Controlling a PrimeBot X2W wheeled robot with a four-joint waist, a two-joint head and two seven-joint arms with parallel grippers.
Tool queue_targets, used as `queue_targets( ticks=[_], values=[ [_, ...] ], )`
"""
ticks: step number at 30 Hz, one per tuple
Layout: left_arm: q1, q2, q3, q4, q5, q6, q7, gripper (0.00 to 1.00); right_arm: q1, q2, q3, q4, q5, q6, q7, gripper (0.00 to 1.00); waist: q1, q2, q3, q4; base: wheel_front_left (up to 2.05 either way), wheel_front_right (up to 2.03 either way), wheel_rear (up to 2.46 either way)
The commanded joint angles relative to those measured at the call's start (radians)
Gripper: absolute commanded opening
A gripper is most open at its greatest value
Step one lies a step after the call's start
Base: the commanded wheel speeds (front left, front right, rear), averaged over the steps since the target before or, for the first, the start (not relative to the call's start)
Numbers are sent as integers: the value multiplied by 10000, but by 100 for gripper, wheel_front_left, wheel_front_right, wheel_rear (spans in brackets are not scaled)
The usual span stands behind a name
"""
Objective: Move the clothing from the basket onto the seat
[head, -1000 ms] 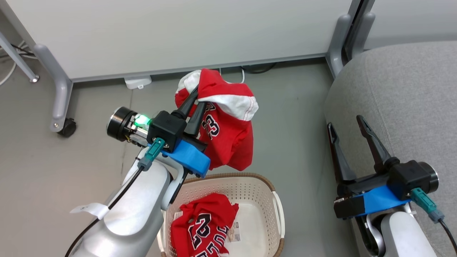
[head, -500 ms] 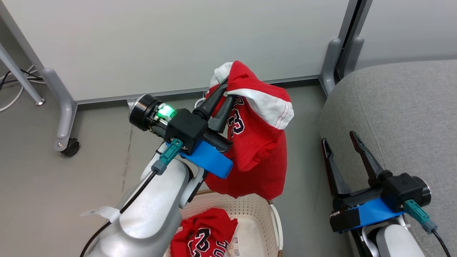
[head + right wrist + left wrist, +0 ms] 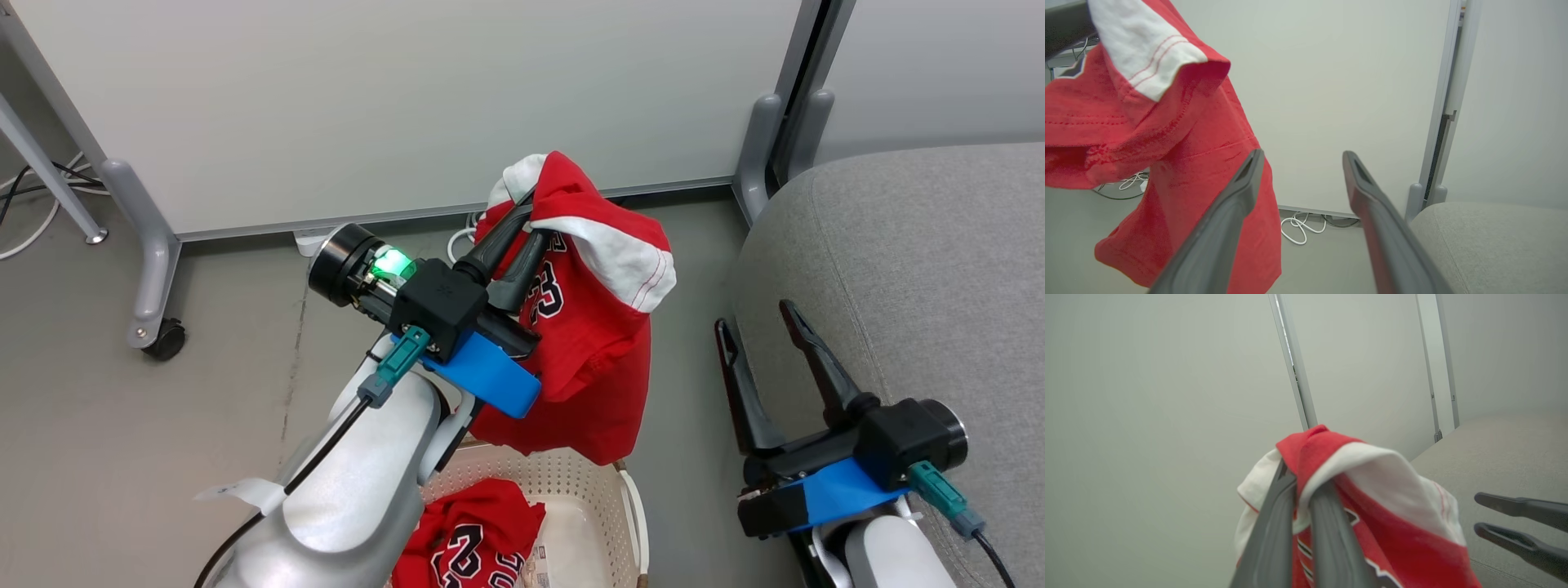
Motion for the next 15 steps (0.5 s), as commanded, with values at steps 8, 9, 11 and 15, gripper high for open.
queue_targets(
  ticks=[8, 9, 11, 15],
  values=[
    [23, -94, 124, 85, 201, -78, -51, 0, -502, -73, 1573, -679, 139, 5, -38, 100, 0, -1, 147, 64, 0, 0, 0],
    [1, -106, 110, 85, 214, -86, -51, 0, -597, -95, 1735, -642, 162, 5, -38, 100, 0, -1, 165, 81, 0, 0, 0],
    [-78, -146, 58, 74, 242, -113, -51, 0, -747, -111, 1974, -489, 232, 5, -37, 100, 0, -1, 208, 142, 0, 0, 0],
    [-187, -233, -127, -21, 248, -141, -51, 0, -1091, -81, 2195, -62, 400, 5, -38, 100, 0, -1, 300, 275, 0, 0, 0]
  ],
)
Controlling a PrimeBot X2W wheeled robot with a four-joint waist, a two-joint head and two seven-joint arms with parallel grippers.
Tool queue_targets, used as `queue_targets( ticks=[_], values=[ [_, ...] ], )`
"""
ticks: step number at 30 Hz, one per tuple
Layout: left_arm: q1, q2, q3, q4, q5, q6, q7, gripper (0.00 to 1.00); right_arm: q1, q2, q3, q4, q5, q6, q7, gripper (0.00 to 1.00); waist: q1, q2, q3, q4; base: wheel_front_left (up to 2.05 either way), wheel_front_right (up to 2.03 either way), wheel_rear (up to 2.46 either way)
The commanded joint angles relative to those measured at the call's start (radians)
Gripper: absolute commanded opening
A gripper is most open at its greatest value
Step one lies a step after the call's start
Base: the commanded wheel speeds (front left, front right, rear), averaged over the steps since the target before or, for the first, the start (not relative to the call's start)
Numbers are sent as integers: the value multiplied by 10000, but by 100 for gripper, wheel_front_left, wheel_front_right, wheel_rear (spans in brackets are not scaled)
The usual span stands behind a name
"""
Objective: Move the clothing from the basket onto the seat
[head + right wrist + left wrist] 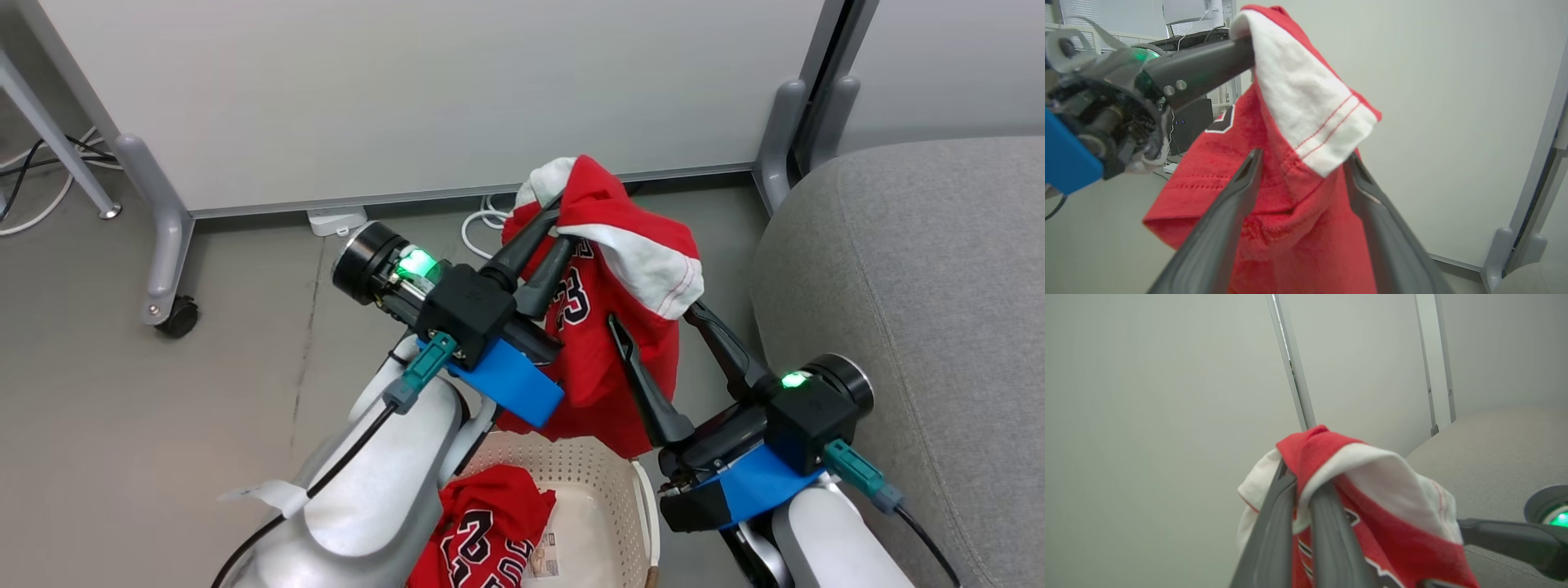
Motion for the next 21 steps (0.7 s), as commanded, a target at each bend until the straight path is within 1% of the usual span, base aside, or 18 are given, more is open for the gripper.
queue_targets(
  ticks=[1, 10, 14, 15, 16, 17, 18, 21],
  values=[
    [-146, -16, -46, -50, -3, -20, -51, 0, -161, -7, -1, 89, 84, 5, -37, 100, -1, -1, 34, 50, 0, 0, 0],
    [-105, -128, -554, -364, -164, -45, -51, 0, -860, 94, -141, 910, 242, 5, -37, 100, -1, -1, 148, 264, 0, 0, 0],
    [-131, -138, -745, -488, -297, 25, -51, 0, -1008, 94, 38, 1240, 521, 5, -37, 100, -1, -1, 139, 350, 0, 0, 0],
    [-139, -140, -789, -530, -347, 47, -51, 0, -1046, 91, 55, 1327, 575, 5, -38, 64, -1, -1, 130, 361, 0, 0, 0],
    [-148, -141, -826, -558, -395, 78, -51, 0, -1099, 91, 49, 1388, 616, 5, -37, 16, -1, -1, 123, 377, 0, 0, 0],
    [-159, -138, -869, -583, -444, 88, -51, 0, -1120, 94, 41, 1447, 694, 5, -38, 3, -1, -1, 116, 392, 0, 0, 0],
    [-167, -137, -905, -597, -468, 117, -51, 0, -1130, 94, 38, 1482, 718, 5, -37, 0, -1, -1, 110, 402, 0, 0, 0],
    [-191, -140, -979, -589, -520, 169, -51, 0, -1136, 95, 47, 1514, 783, 5, -38, 0, -1, -1, 102, 411, 0, 0, 0]
  ],
)
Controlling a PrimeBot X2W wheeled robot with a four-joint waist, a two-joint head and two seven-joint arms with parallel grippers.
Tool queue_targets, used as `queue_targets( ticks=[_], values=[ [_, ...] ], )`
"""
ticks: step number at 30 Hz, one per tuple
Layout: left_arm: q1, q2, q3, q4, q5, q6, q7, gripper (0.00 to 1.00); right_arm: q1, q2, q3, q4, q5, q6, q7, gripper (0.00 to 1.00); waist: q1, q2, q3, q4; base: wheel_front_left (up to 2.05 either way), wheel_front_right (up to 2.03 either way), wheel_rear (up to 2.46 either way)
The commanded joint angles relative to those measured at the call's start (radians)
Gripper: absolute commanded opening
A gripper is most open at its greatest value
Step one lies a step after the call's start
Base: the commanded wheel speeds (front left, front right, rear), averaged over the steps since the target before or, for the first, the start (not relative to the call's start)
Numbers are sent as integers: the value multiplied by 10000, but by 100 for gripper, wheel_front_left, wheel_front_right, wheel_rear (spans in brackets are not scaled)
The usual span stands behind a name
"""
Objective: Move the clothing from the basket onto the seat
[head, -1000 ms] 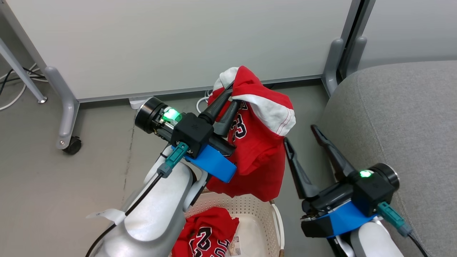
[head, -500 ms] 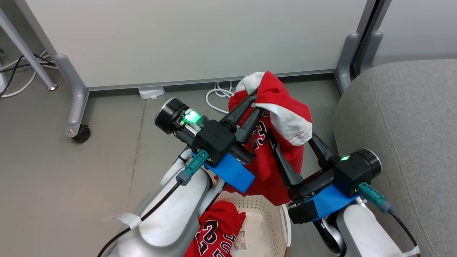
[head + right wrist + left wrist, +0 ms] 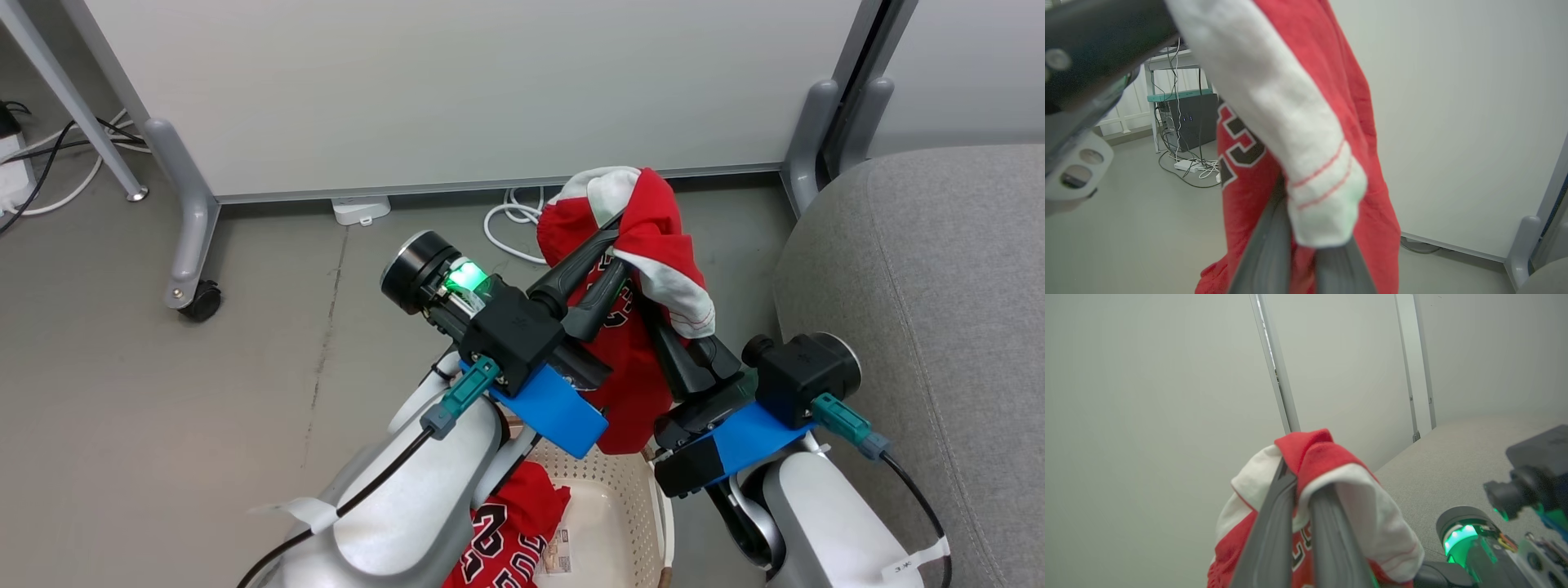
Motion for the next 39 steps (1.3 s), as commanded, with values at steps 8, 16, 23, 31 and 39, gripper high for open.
queue_targets(
  ticks=[8, 16, 23, 31, 39],
  values=[
    [-139, -14, -32, 102, -62, 84, -51, 0, -19, 5, -44, -45, 90, 5, -38, 0, -1, -1, -48, -38, 0, 0, 0],
    [-1, -13, 14, 217, -106, 104, -52, 100, 95, 5, -101, -96, 136, 5, -38, 0, -1, -1, -154, -58, 0, 0, 0],
    [105, -10, -3, 283, -83, 94, -52, 100, 98, 4, -281, -279, 94, 5, -38, 0, -1, -1, -141, -68, 0, 0, 0],
    [254, -9, 93, 420, 17, 54, -52, 100, 139, 4, -818, -533, -73, 5, -38, 0, -1, -1, 16, -168, 0, 0, 0],
    [410, 26, 273, 459, 220, -4, -50, 100, 94, 5, -1539, -736, -282, 5, -38, 0, -1, -1, 333, -577, 0, 0, 0]
  ],
)
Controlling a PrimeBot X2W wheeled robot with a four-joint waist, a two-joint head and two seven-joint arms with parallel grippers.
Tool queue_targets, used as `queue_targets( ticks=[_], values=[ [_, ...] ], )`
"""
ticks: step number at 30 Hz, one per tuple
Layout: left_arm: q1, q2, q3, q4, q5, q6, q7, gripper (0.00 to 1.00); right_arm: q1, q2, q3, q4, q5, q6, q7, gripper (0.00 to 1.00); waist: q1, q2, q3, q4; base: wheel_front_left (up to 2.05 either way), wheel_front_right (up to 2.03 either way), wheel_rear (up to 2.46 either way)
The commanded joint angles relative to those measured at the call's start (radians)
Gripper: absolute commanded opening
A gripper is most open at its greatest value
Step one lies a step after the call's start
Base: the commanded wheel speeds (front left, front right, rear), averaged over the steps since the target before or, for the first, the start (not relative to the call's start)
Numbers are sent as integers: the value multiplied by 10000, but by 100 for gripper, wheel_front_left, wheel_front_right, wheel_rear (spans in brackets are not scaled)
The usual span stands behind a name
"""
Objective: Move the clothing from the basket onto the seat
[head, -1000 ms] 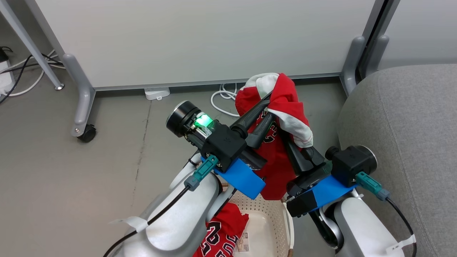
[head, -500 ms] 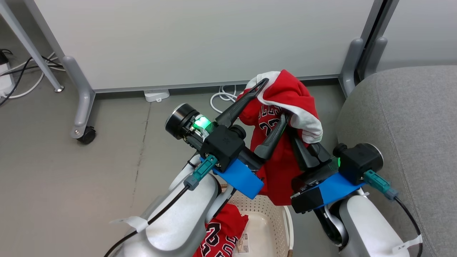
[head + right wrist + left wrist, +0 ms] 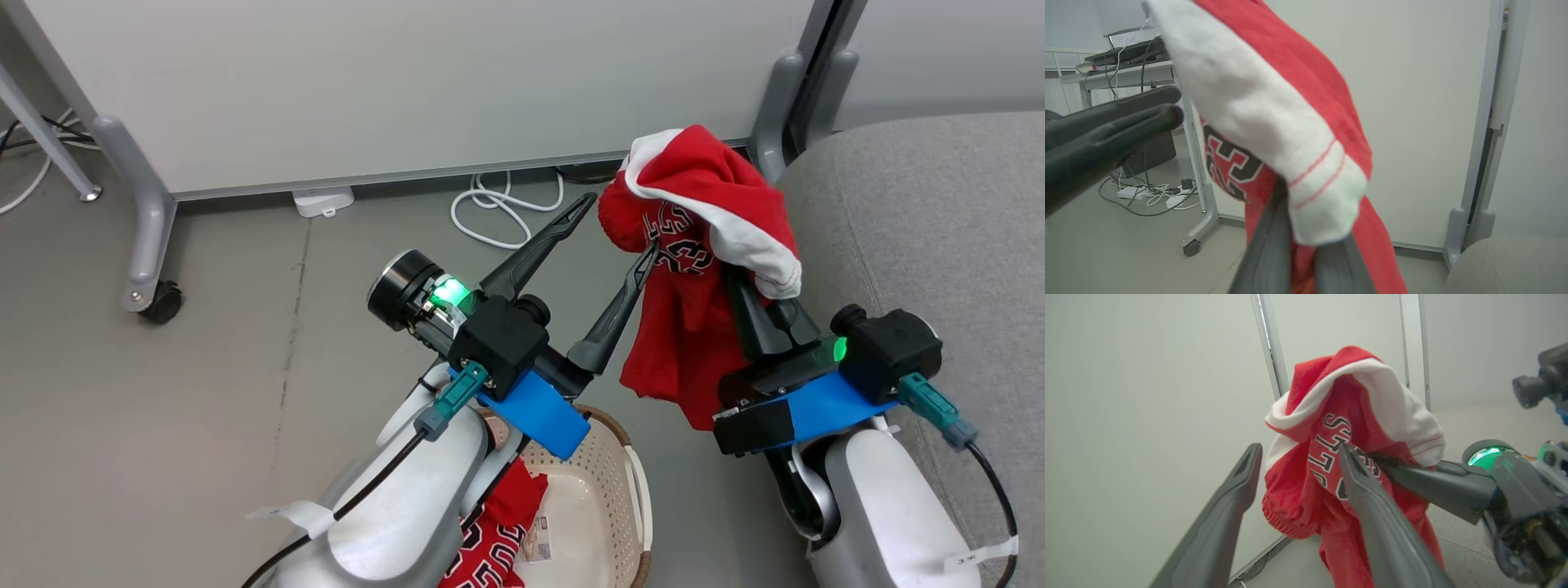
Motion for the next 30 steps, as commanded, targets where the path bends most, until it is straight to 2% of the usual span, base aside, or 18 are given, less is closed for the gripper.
queue_targets(
  ticks=[1, 12, 23, 30],
  values=[
    [140, 29, 36, 22, 66, -19, -50, 100, 3, 3, -55, -59, -75, 5, -38, 0, -1, -1, 88, -121, 0, 0, 0],
    [310, 170, 150, 38, 269, -147, -39, 100, 160, 3, -835, -284, -308, 5, -38, 0, -1, -1, 525, -1302, 0, 0, 0],
    [37, 227, -219, 334, 359, -255, -39, 100, 370, 2, -1599, -476, -290, 5, -38, 0, -1, -1, 977, -2618, 0, 0, 0],
    [-132, 235, -457, 476, 303, -311, -39, 100, 563, 5, -1949, -589, -257, 5, -38, 0, -1, -1, 1216, -3170, 0, 0, 0]
  ],
)
